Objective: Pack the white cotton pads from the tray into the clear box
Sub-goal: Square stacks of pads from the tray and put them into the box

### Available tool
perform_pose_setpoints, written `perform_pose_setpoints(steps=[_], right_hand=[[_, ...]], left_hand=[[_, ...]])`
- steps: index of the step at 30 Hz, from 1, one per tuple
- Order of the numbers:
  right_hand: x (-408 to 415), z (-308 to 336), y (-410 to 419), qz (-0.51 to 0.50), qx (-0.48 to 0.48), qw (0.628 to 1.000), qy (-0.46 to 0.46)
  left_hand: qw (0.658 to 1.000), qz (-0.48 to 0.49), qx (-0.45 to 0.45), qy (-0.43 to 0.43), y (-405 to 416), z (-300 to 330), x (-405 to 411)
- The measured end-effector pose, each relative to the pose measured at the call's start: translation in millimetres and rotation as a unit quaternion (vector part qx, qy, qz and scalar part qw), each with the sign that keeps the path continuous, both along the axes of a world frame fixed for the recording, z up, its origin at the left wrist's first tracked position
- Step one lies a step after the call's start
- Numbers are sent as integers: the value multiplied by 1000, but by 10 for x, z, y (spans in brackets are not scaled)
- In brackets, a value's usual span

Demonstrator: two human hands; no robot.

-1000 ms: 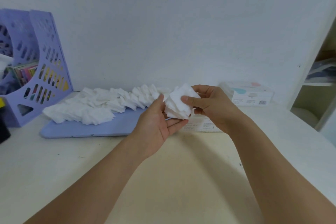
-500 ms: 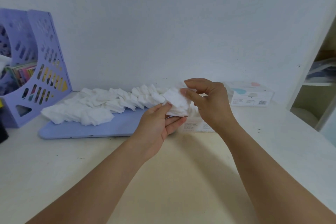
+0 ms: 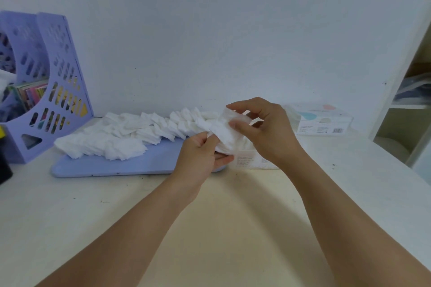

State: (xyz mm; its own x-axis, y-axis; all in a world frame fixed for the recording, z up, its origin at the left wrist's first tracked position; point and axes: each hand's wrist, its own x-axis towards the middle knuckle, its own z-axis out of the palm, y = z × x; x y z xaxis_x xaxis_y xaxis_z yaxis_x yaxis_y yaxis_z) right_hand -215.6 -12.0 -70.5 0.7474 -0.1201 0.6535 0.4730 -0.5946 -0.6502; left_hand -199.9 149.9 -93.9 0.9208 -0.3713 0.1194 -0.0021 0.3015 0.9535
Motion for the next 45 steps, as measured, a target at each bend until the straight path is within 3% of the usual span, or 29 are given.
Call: perform_pose_setpoints(steps=[3,7,10,13,17,22,29,34,37,41,45], right_hand=[[16,-35,8,-5,-24,999,25],[17,-16,2,6,40,999,-25],[-39,88,11,38,145,988,-48],[-130,203,-86,79,247,966,-14],[-193,223,-142,130,162,976,70],[-187,217,-139,115,131,978,117],[-158,178,-132,92,96,982,135],[-123,145,-107,83,103,984,123],[-108,105,-31,78,85,987,109],[-92,107,-40,79,150,982,83],[-110,137,-75,41,165,982,83]], left_hand=[[999,3,29,-26,-2,-15,-7],[997,-40,-22,57,3,-1,16],[990,-57,-68,113,17,10,42],[991,-39,-65,114,23,-4,71],[996,-44,-21,69,26,-37,63],[998,-62,25,23,-4,-44,19],[995,-94,-4,44,-8,-21,-8],[987,-90,-36,130,-28,15,3],[983,-114,-37,139,-6,9,14],[966,-130,-124,185,14,9,54],[968,-84,-145,188,-6,-2,84]])
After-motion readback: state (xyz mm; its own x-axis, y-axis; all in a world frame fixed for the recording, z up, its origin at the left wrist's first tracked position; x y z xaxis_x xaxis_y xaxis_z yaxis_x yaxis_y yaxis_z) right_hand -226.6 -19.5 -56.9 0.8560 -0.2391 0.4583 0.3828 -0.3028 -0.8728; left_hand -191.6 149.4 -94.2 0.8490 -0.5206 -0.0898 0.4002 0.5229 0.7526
